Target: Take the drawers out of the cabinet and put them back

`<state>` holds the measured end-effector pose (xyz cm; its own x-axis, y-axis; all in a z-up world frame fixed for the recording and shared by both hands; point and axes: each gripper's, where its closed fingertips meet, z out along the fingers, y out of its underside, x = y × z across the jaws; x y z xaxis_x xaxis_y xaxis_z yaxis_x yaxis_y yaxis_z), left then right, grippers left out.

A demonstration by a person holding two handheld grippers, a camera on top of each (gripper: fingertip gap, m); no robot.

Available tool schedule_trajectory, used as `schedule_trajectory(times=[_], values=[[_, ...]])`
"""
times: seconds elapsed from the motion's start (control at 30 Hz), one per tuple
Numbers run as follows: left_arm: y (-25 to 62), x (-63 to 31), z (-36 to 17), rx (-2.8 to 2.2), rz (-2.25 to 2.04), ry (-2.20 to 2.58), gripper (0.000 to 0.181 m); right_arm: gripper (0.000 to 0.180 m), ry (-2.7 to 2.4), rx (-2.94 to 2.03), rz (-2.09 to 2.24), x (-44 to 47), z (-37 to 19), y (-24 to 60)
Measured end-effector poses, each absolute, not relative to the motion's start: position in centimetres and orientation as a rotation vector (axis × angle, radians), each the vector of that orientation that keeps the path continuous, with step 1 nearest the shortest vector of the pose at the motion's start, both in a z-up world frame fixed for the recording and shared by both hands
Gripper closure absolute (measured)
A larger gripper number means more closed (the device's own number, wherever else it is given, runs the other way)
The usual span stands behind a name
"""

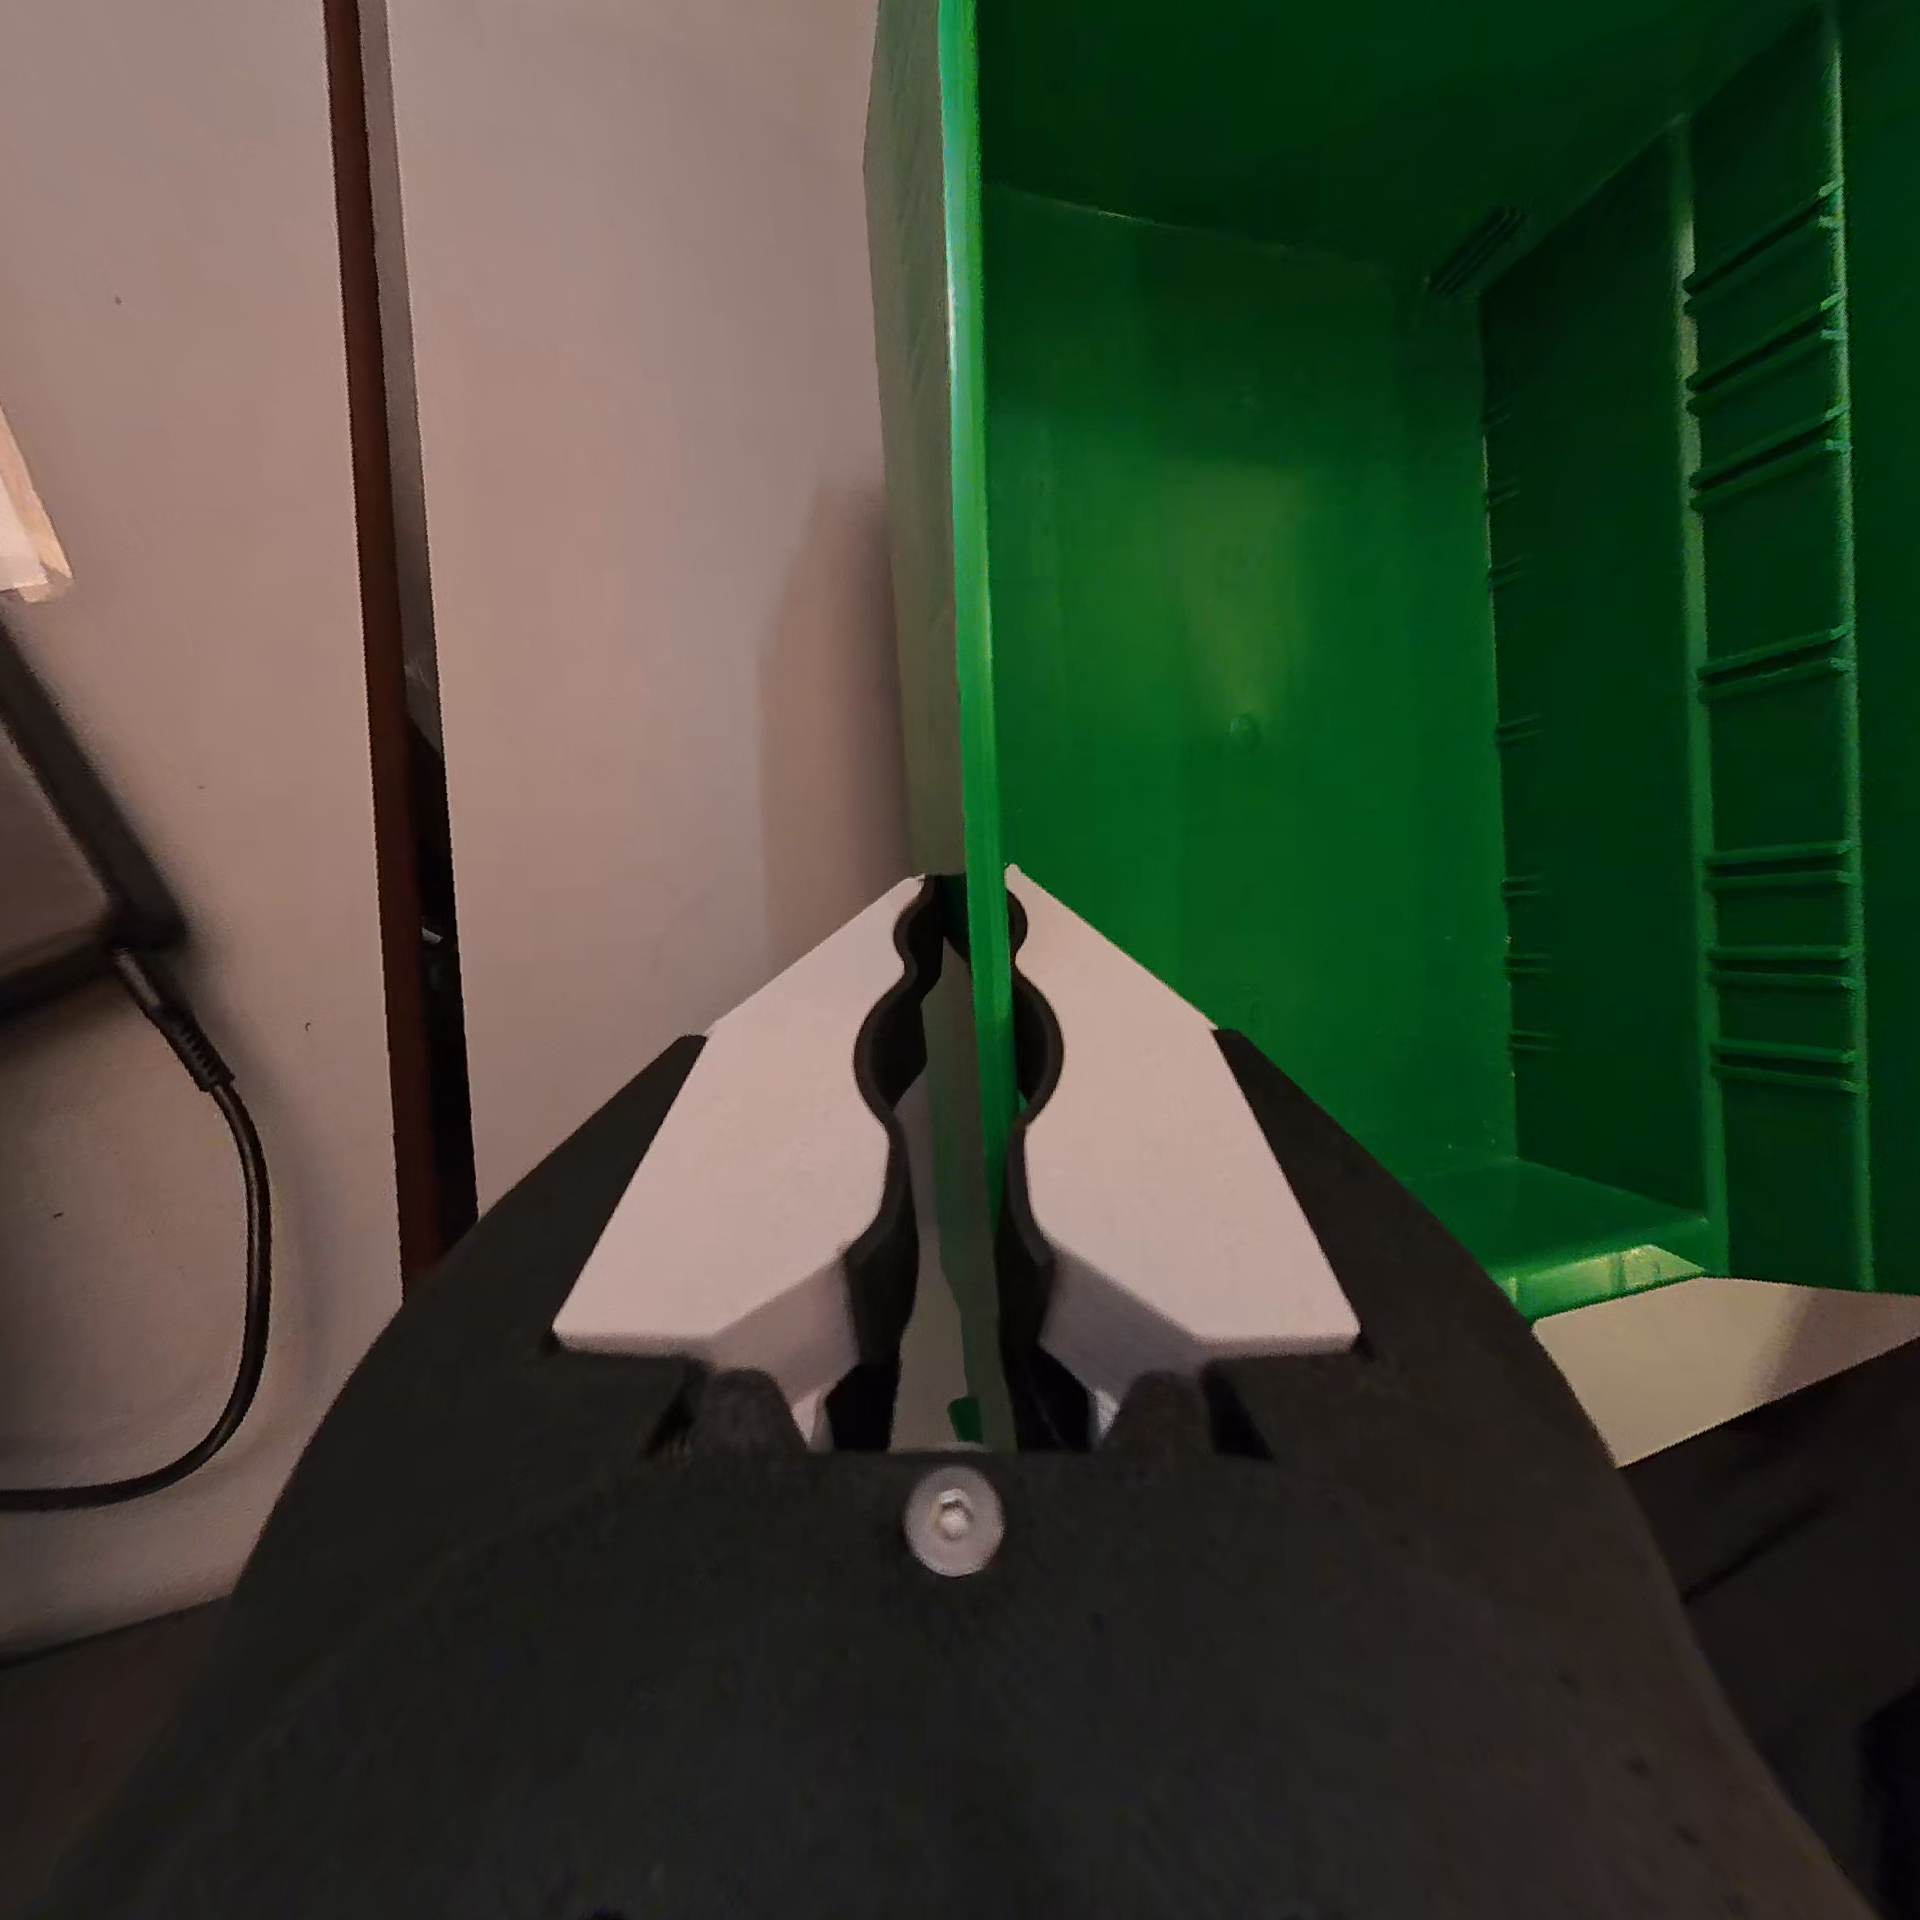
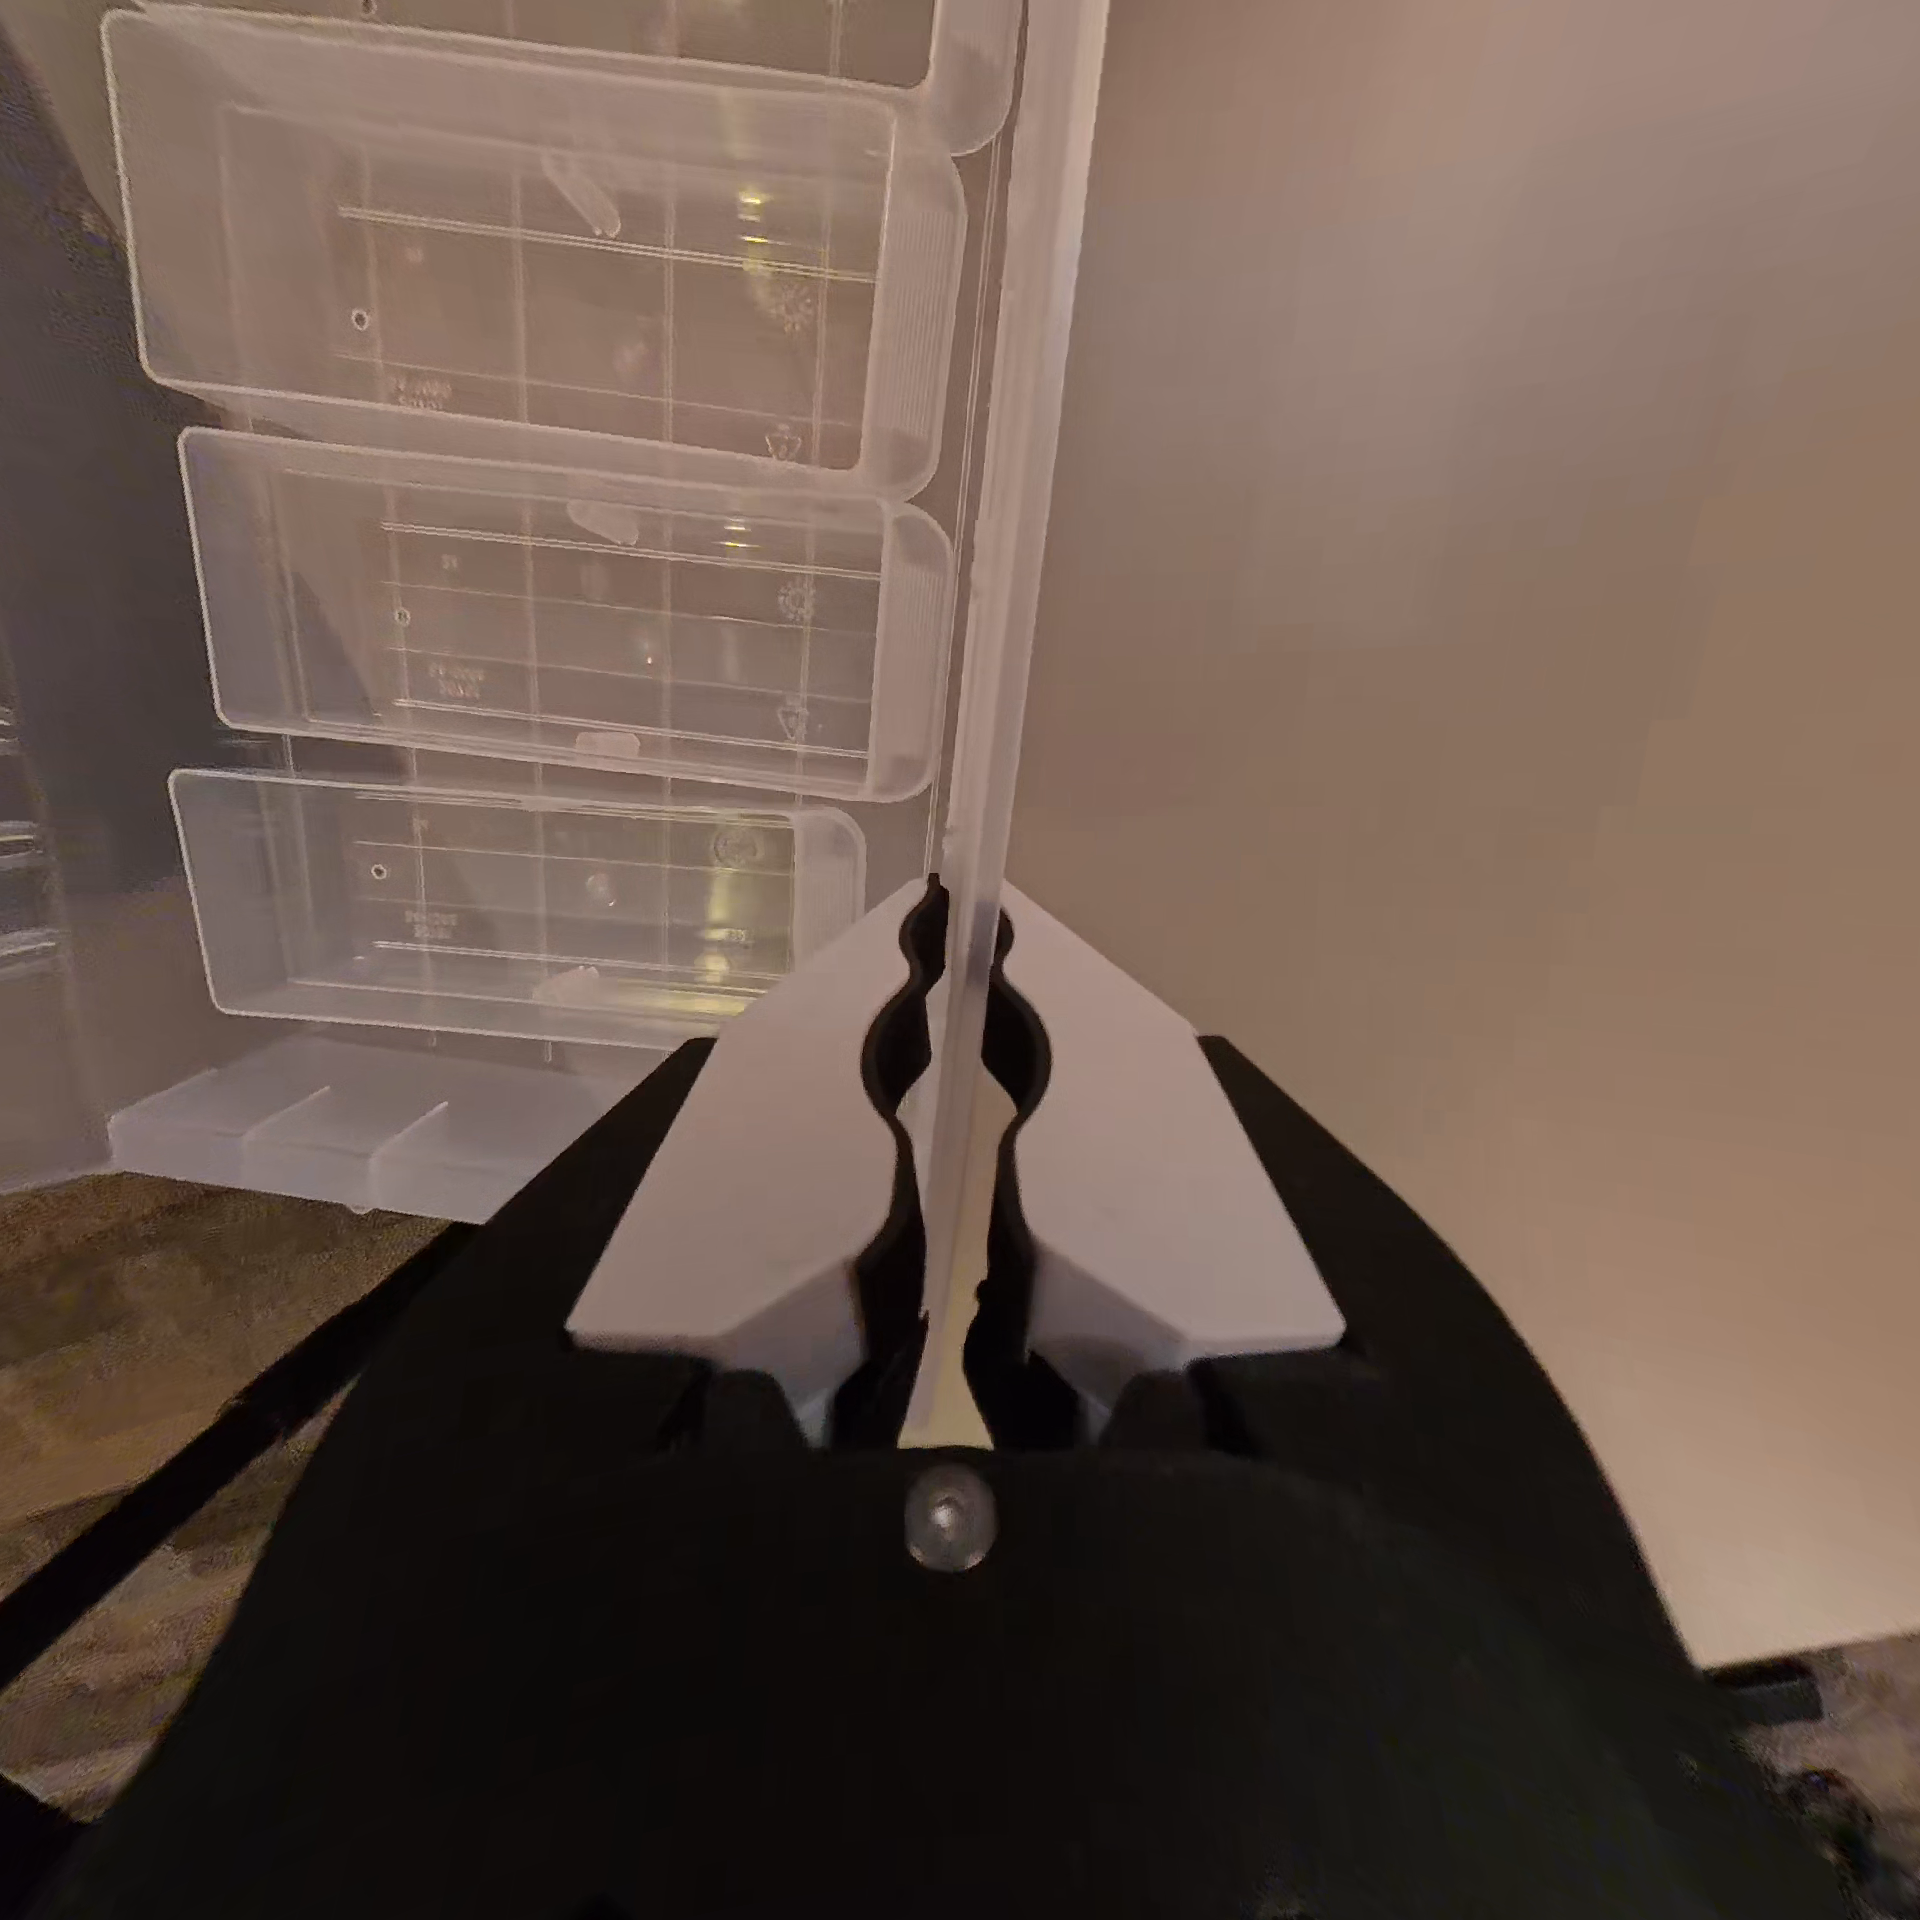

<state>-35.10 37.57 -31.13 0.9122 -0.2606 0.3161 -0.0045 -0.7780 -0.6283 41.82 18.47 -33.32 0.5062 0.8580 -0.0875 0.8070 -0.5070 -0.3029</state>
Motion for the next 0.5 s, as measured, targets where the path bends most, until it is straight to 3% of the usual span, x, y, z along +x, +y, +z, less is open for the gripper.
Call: schedule_trajectory(times=[0.5], values=[[38.0,-35.9,-31.0,-2.382,-0.55,0.134,0.175,0.179,-1.656,-2.431,0.342,35.3,-33.3,18.3]])
